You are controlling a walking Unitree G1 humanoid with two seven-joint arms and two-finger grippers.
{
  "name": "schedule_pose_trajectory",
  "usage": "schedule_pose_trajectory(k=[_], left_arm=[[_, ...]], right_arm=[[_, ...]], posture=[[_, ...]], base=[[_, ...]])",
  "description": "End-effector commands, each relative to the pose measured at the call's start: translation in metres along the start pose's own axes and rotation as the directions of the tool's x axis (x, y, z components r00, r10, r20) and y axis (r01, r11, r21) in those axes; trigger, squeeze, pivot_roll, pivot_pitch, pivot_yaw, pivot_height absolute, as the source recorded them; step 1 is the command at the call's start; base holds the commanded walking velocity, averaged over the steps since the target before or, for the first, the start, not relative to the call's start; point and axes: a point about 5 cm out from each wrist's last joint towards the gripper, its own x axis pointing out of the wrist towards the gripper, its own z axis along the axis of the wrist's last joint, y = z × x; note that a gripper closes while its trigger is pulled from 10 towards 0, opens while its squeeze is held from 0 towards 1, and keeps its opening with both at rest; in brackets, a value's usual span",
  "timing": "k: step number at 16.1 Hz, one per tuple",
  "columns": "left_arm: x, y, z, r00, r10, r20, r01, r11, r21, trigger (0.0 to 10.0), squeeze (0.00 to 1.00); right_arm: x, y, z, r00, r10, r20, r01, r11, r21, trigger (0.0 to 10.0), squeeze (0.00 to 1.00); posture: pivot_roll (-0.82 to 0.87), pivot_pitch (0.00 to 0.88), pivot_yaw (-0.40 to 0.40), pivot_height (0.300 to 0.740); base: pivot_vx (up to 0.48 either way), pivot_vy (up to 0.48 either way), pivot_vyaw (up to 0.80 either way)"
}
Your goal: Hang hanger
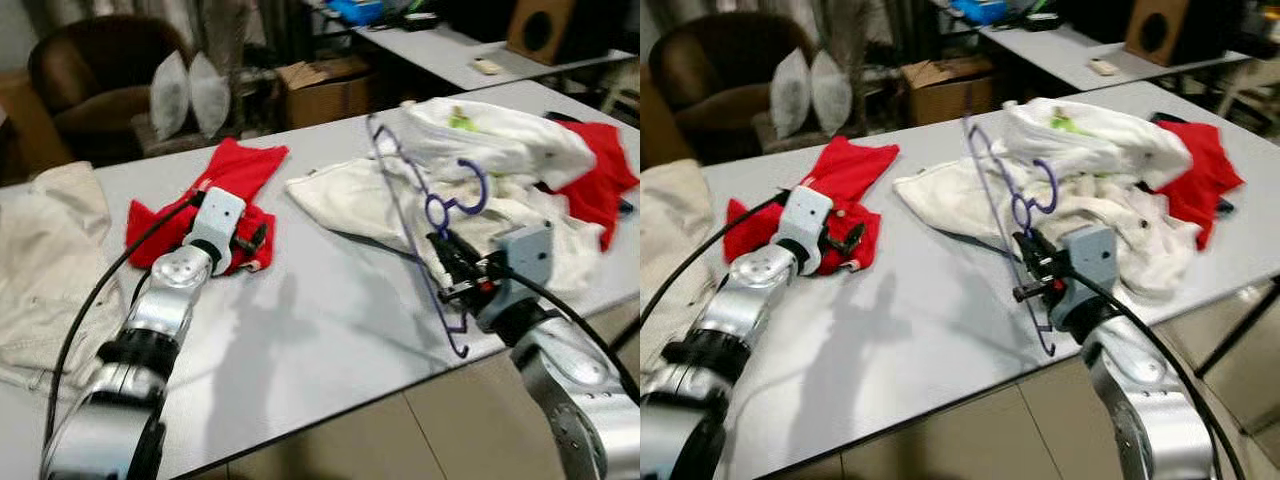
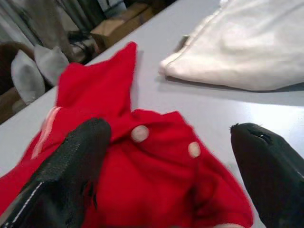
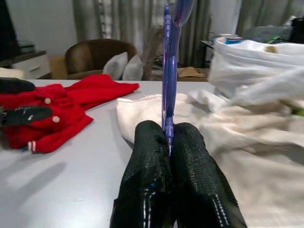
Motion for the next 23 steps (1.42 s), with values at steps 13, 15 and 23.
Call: schedule_pose_trajectory(k=[13,15,23], left_arm=[[0.006,0.014,-0.02,0.982,0.131,-0.137,-0.119,0.988,0.093,0.0,0.0],[0.004,0.011,-0.028,0.978,0.119,-0.17,-0.093,0.984,0.153,0.0,0.0],[0.004,0.007,-0.032,0.978,0.112,-0.176,-0.077,0.979,0.19,0.0,0.0]], right_arm=[[-0.016,0.001,-0.004,0.998,-0.023,-0.061,0.023,1.0,0.004,10.0,0.0],[-0.014,0.002,-0.003,0.998,-0.011,-0.059,0.011,1.0,0.005,10.0,0.0],[-0.002,0.003,0.0,0.999,0.032,-0.043,-0.033,0.999,-0.022,10.0,0.0]], posture=[[-0.36,0.0,0.102,0.74],[-0.35,0.0,0.096,0.74],[-0.32,0.0,0.073,0.74]], base=[[0.0,0.0,0.0],[0.0,0.0,0.0],[0.0,0.0,0.0]])
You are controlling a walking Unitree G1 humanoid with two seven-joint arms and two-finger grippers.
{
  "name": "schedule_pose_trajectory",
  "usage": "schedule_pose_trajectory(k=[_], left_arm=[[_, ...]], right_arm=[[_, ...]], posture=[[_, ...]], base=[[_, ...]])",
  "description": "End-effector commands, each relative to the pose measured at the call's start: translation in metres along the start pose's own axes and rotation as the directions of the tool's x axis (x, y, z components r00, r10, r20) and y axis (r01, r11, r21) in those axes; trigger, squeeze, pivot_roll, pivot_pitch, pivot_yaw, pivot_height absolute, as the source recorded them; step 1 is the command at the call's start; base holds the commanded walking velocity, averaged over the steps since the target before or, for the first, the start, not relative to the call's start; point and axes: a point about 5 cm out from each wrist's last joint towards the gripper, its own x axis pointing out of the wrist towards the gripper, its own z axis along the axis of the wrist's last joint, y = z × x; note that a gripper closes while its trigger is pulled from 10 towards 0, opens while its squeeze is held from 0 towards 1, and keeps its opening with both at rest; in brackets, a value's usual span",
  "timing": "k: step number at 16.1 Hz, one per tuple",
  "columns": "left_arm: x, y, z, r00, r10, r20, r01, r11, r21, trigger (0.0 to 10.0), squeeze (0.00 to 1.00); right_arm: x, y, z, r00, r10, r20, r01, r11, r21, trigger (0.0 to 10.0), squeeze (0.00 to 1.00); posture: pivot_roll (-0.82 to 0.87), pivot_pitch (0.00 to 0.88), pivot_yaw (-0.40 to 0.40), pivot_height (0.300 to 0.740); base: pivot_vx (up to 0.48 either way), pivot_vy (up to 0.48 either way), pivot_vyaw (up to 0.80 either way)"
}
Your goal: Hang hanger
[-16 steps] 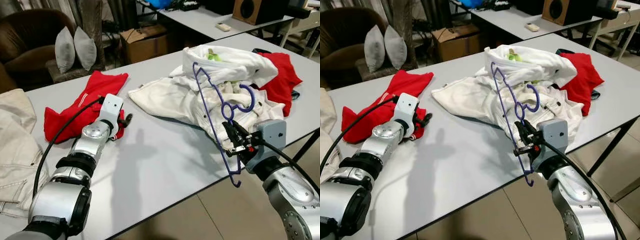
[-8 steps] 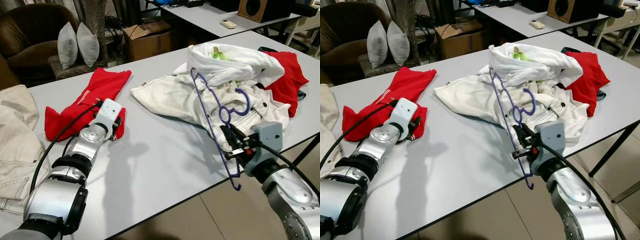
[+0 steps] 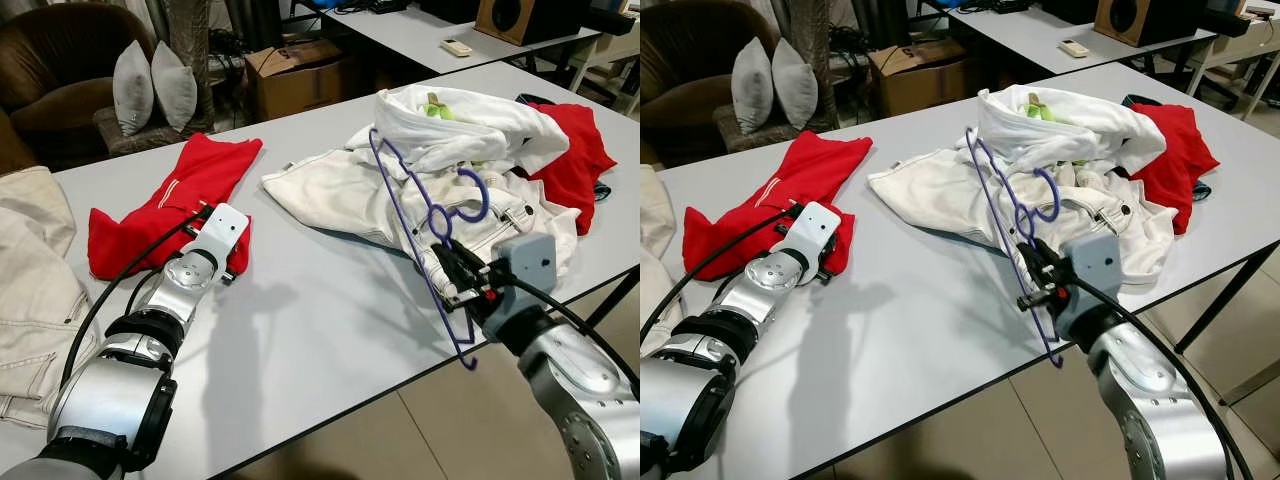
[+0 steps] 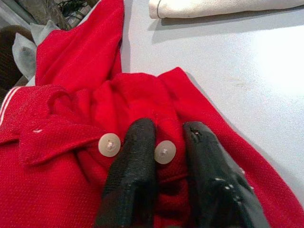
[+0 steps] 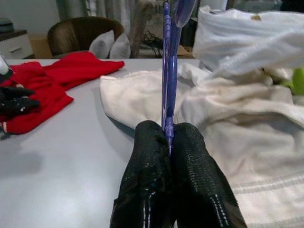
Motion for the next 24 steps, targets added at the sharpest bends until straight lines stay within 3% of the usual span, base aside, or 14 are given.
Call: schedule_pose_trajectory(k=[1,7,10,11,13,15,17,18,19,20,21,23,24], left_arm=[[-0.001,0.001,-0.007,1.0,0.002,-0.023,-0.002,1.0,0.007,0.0,0.0],[-0.002,0.004,-0.006,1.0,0.016,-0.007,-0.017,1.0,-0.011,0.0,0.0],[-0.001,0.013,0.01,0.997,0.035,0.072,-0.028,0.995,-0.099,0.0,0.0],[-0.002,0.024,0.04,0.969,-0.012,0.248,0.043,0.992,-0.121,0.0,0.0],[-0.008,0.037,0.067,0.911,-0.049,0.411,0.11,0.986,-0.127,0.0,0.0],[-0.024,0.057,0.092,0.804,-0.115,0.583,0.216,0.97,-0.107,0.0,0.0],[-0.033,0.072,0.097,0.767,-0.131,0.629,0.233,0.969,-0.082,0.0,0.0],[-0.039,0.091,0.107,0.745,-0.071,0.663,0.182,0.978,-0.1,0.0,0.0],[-0.042,0.099,0.111,0.738,-0.023,0.674,0.147,0.981,-0.128,0.0,0.0],[-0.049,0.118,0.122,0.698,0.124,0.706,0.078,0.966,-0.247,0.0,0.0],[-0.051,0.121,0.124,0.682,0.142,0.717,0.086,0.958,-0.272,0.0,0.0],[-0.061,0.128,0.135,0.582,0.207,0.786,0.152,0.922,-0.355,0.0,0.0],[-0.061,0.131,0.136,0.586,0.23,0.777,0.139,0.916,-0.376,0.0,0.0]], right_arm=[[0.003,0.002,0.001,1.0,0.017,0.008,-0.017,1.0,-0.008,10.0,0.0],[0.01,0.003,0.0,0.999,0.032,0.013,-0.032,0.999,-0.006,10.0,0.0],[0.012,0.003,0.001,0.999,0.02,0.026,-0.02,1.0,-0.004,10.0,0.0],[0.012,-0.001,0.005,0.999,-0.003,0.05,0.003,1.0,0.0,10.0,0.0],[0.013,-0.005,0.007,0.997,-0.026,0.069,0.025,1.0,0.008,10.0,0.0],[0.013,-0.008,0.01,0.995,-0.047,0.092,0.046,0.999,0.014,10.0,0.0],[0.013,-0.009,0.011,0.993,-0.056,0.106,0.055,0.998,0.014,10.0,0.0],[0.014,-0.01,0.016,0.989,-0.06,0.134,0.057,0.998,0.027,10.0,0.0],[0.014,-0.011,0.017,0.988,-0.062,0.141,0.058,0.998,0.032,10.0,0.0],[0.015,-0.012,0.017,0.985,-0.071,0.155,0.066,0.997,0.037,10.0,0.0],[0.015,-0.013,0.017,0.985,-0.073,0.156,0.068,0.997,0.038,10.0,0.0],[0.016,-0.013,0.02,0.98,-0.087,0.181,0.08,0.996,0.046,10.0,0.0],[0.017,-0.014,0.02,0.978,-0.09,0.186,0.083,0.995,0.047,10.0,0.0]], posture=[[-0.31,0.0,0.069,0.74],[-0.29,0.0,0.063,0.74],[-0.29,0.0,0.067,0.74],[-0.28,0.0,0.068,0.74],[-0.28,0.0,0.072,0.74],[-0.28,0.0,0.076,0.74],[-0.28,0.0,0.082,0.74],[-0.28,0.0,0.077,0.74],[-0.28,0.0,0.076,0.74],[-0.27,0.0,0.074,0.74],[-0.27,0.0,0.074,0.74],[-0.27,0.0,0.076,0.74],[-0.27,0.0,0.078,0.74]], base=[[0.0,0.0,0.0],[0.0,0.0,0.0],[0.0,0.0,0.0],[0.0,0.0,0.0],[0.0,0.0,0.0],[0.0,0.0,0.0],[0.0,0.0,0.0],[0.0,0.0,0.0],[0.0,0.0,0.0],[0.0,0.0,0.0],[0.0,0.0,0.0],[0.0,0.0,0.0],[0.0,0.0,0.0]])
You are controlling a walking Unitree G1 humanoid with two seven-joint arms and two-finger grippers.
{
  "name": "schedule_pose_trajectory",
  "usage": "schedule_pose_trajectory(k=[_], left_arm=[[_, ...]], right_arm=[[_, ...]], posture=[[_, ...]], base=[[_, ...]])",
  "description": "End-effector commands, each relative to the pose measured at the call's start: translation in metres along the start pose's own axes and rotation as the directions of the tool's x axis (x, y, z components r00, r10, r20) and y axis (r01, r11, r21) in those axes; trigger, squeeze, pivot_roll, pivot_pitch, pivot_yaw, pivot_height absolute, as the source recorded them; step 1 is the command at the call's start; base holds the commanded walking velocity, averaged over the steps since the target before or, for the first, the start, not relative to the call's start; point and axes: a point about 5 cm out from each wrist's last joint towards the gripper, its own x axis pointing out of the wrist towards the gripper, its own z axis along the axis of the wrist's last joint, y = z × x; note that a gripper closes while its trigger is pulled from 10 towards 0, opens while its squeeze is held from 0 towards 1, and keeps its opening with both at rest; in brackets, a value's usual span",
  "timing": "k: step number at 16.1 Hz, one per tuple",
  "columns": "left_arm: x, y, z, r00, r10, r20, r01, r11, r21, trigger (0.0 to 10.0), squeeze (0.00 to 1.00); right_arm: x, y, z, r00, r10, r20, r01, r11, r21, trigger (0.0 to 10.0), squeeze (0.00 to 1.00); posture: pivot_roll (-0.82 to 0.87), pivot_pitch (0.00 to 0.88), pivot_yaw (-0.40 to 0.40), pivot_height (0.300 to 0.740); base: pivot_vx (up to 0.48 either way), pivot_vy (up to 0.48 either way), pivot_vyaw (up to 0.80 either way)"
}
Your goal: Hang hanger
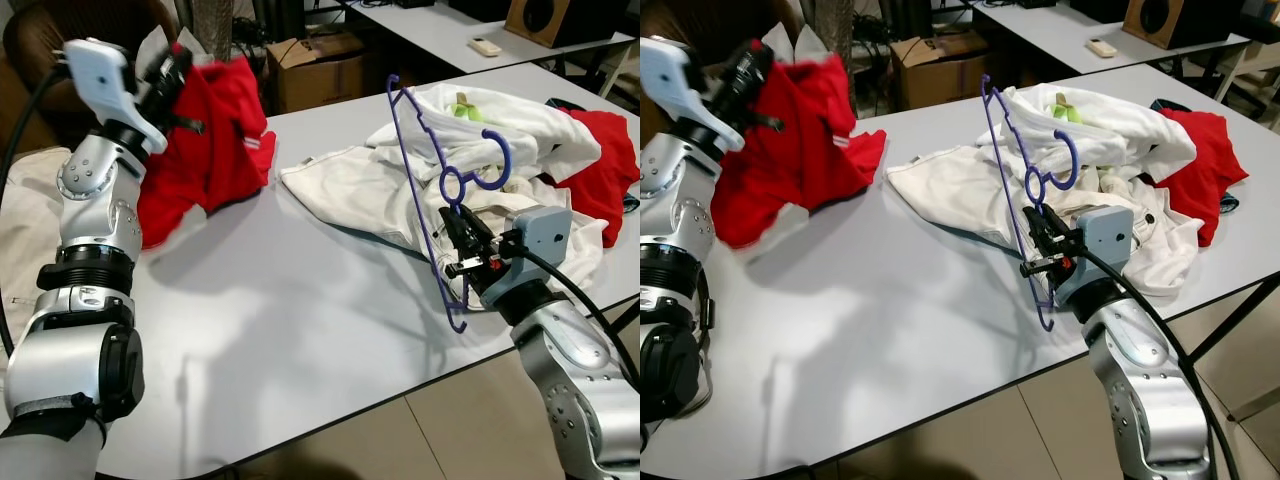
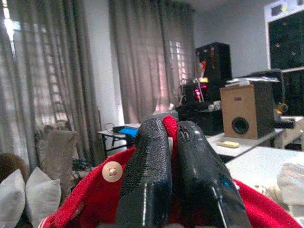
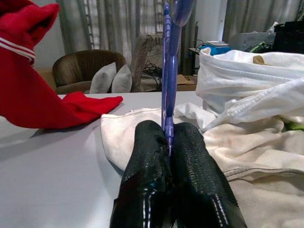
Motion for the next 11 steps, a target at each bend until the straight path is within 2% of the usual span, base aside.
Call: schedule_pose_trajectory(k=[1,2,3,4,5,7,8,9,10,11], left_arm=[[0.007,-0.003,0.006,0.999,-0.036,-0.015,0.037,0.998,0.06,0.0,0.0],[0.004,-0.015,-0.01,0.981,-0.142,-0.134,0.155,0.983,0.093,0.0,0.0],[-0.003,-0.031,-0.028,0.922,-0.283,-0.263,0.325,0.937,0.129,0.0,0.0],[-0.013,-0.043,-0.046,0.849,-0.363,-0.385,0.438,0.89,0.125,0.0,0.0],[-0.016,-0.047,-0.055,0.825,-0.366,-0.43,0.461,0.876,0.139,0.0,0.0],[-0.01,-0.052,-0.052,0.864,-0.337,-0.373,0.409,0.903,0.131,0.0,0.0],[0.004,-0.045,-0.035,0.938,-0.235,-0.254,0.269,0.957,0.11,0.0,0.0],[0.007,-0.042,-0.032,0.95,-0.208,-0.234,0.232,0.969,0.081,0.0,0.0],[0.005,-0.044,-0.035,0.939,-0.23,-0.257,0.257,0.963,0.077,0.0,0.0],[-0.007,-0.058,-0.051,0.857,-0.365,-0.364,0.426,0.899,0.101,0.0,0.0]], right_arm=[[0.002,-0.003,0.006,0.999,-0.013,0.034,0.013,1.0,-0.004,10.0,0.0],[0.002,-0.002,0.005,0.999,-0.01,0.031,0.01,1.0,-0.003,10.0,0.0],[0.002,-0.001,0.004,1.0,-0.002,0.027,0.002,1.0,-0.008,10.0,0.0],[0.002,0.0,0.003,1.0,0.004,0.024,-0.004,1.0,-0.006,10.0,0.0],[0.003,0.001,0.002,1.0,0.01,0.018,-0.01,1.0,-0.009,10.0,0.0],[0.002,0.002,0.0,1.0,0.015,0.008,-0.015,1.0,-0.015,10.0,0.0],[0.001,0.002,-0.001,1.0,0.009,0.004,-0.009,1.0,-0.016,10.0,0.0],[0.001,0.002,-0.001,1.0,0.005,0.003,-0.005,1.0,-0.012,10.0,0.0],[0.001,0.002,-0.001,1.0,0.005,0.002,-0.005,1.0,-0.012,10.0,0.0],[0.001,0.003,-0.002,1.0,0.012,-0.003,-0.012,1.0,-0.014,10.0,0.0]], posture=[[-0.27,0.0,0.079,0.74],[-0.27,0.0,0.079,0.74],[-0.27,0.0,0.081,0.74],[-0.27,0.0,0.084,0.74],[-0.27,0.0,0.086,0.74],[-0.27,0.0,0.091,0.74],[-0.27,0.0,0.09,0.74],[-0.27,0.0,0.088,0.74],[-0.27,0.0,0.087,0.74],[-0.27,0.0,0.087,0.74]], base=[[0.0,0.0,0.0],[0.0,0.0,0.0],[0.0,0.0,0.0],[0.0,0.0,0.0],[0.0,0.0,0.0],[0.0,0.0,0.0],[0.0,0.0,0.0],[0.0,0.0,0.0],[0.0,0.0,0.0],[0.0,0.0,0.0]])
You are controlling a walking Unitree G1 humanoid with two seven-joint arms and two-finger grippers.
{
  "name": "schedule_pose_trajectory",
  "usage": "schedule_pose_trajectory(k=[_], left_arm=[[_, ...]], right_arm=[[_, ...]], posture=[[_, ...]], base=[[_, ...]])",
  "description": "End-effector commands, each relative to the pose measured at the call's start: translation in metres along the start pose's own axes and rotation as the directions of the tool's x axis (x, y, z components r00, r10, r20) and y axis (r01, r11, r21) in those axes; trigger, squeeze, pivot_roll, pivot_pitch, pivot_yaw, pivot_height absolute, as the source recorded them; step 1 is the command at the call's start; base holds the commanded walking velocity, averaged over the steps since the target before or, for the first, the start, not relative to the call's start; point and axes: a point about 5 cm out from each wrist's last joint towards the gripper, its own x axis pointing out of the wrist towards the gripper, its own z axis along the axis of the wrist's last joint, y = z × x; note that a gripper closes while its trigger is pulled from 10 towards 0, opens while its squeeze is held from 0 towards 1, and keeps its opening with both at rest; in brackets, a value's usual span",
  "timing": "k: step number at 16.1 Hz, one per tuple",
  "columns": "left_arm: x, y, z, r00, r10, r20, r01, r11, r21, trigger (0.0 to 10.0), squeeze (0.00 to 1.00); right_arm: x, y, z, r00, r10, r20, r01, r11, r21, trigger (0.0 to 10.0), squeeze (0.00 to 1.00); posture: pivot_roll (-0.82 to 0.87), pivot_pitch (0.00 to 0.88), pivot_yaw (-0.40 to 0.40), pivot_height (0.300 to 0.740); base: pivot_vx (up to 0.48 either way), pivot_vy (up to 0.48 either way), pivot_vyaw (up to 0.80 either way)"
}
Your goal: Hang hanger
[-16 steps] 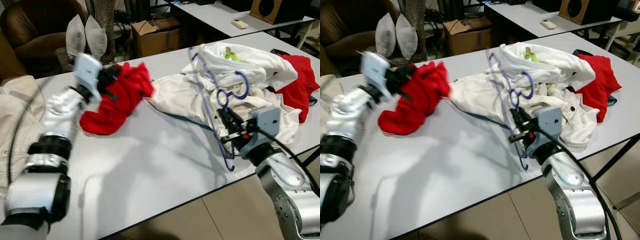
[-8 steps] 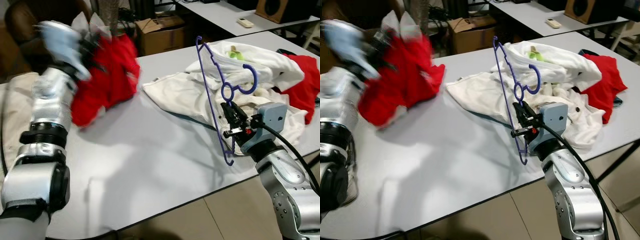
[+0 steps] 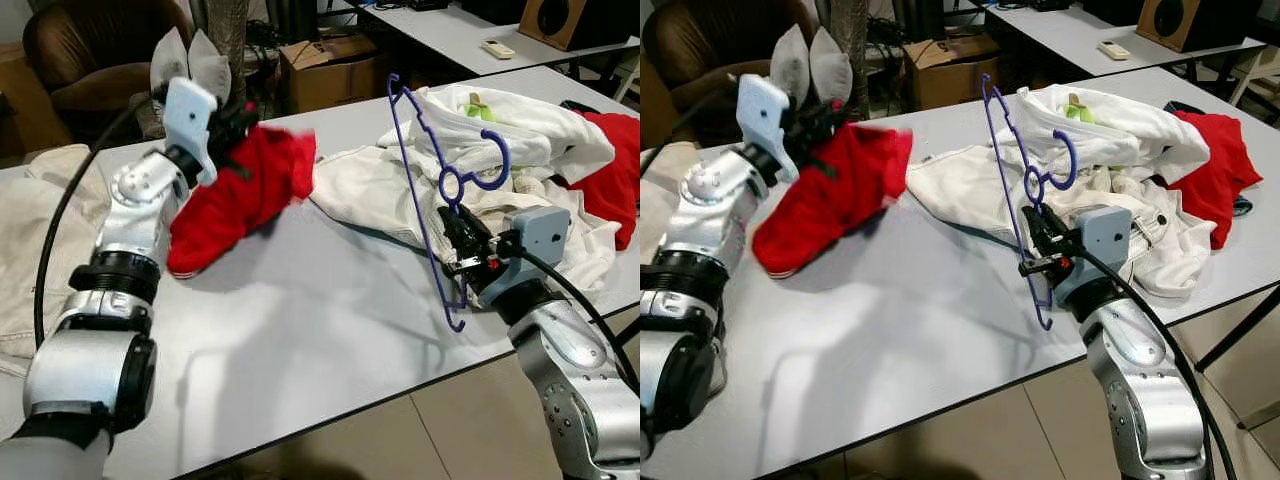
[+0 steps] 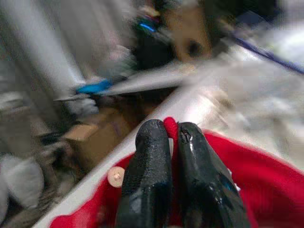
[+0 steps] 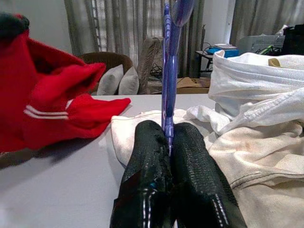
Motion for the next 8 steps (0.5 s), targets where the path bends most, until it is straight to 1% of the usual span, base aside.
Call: schedule_pose_trajectory(k=[1,2,3,4,5,6,7,8], left_arm=[[-0.002,-0.017,-0.012,0.992,-0.116,-0.056,0.118,0.992,0.036,0.0,0.0],[0.0,-0.004,0.004,0.998,-0.018,0.056,0.019,0.999,-0.028,0.0,0.0],[-0.004,0.027,0.039,0.94,0.183,0.286,-0.114,0.964,-0.242,0.0,0.0],[-0.01,0.037,0.05,0.908,0.202,0.367,-0.061,0.931,-0.361,0.0,0.0],[-0.008,0.024,0.034,0.962,0.087,0.26,-0.018,0.966,-0.257,0.0,0.0],[-0.007,0.012,0.017,0.989,0.007,0.145,0.016,0.987,-0.159,0.0,0.0],[-0.011,-0.015,-0.02,0.99,-0.12,-0.073,0.118,0.993,-0.029,0.0,0.0],[-0.014,-0.027,-0.031,0.984,-0.145,-0.103,0.141,0.989,-0.041,0.0,0.0]], right_arm=[[0.001,0.002,-0.001,1.0,0.009,-0.004,-0.009,1.0,-0.013,10.0,0.0],[0.001,0.002,0.0,1.0,0.007,0.001,-0.007,1.0,-0.015,10.0,0.0],[0.002,0.0,0.003,1.0,-0.006,0.015,0.006,1.0,-0.004,10.0,0.0],[0.001,0.0,0.002,1.0,-0.004,0.011,0.004,1.0,0.0,10.0,0.0],[0.002,0.001,0.0,1.0,0.005,0.003,-0.005,1.0,-0.002,10.0,0.0],[0.002,0.002,-0.001,1.0,0.01,-0.001,-0.01,1.0,-0.003,10.0,0.0],[0.003,0.005,-0.002,1.0,0.02,-0.005,-0.02,1.0,-0.006,10.0,0.0],[0.004,0.006,-0.001,1.0,0.024,-0.005,-0.024,1.0,-0.007,10.0,0.0]], posture=[[-0.27,0.0,0.09,0.74],[-0.27,0.0,0.087,0.74],[-0.27,0.0,0.082,0.74],[-0.26,0.0,0.078,0.74],[-0.26,0.0,0.075,0.74],[-0.26,0.0,0.075,0.74],[-0.26,0.0,0.075,0.74],[-0.26,0.0,0.072,0.74]], base=[[0.0,0.0,0.0],[0.0,0.0,0.0],[0.0,0.0,0.0],[0.0,0.0,0.0],[0.0,0.0,0.0],[0.0,0.0,0.0],[0.0,0.0,0.0],[0.0,0.0,0.0]])
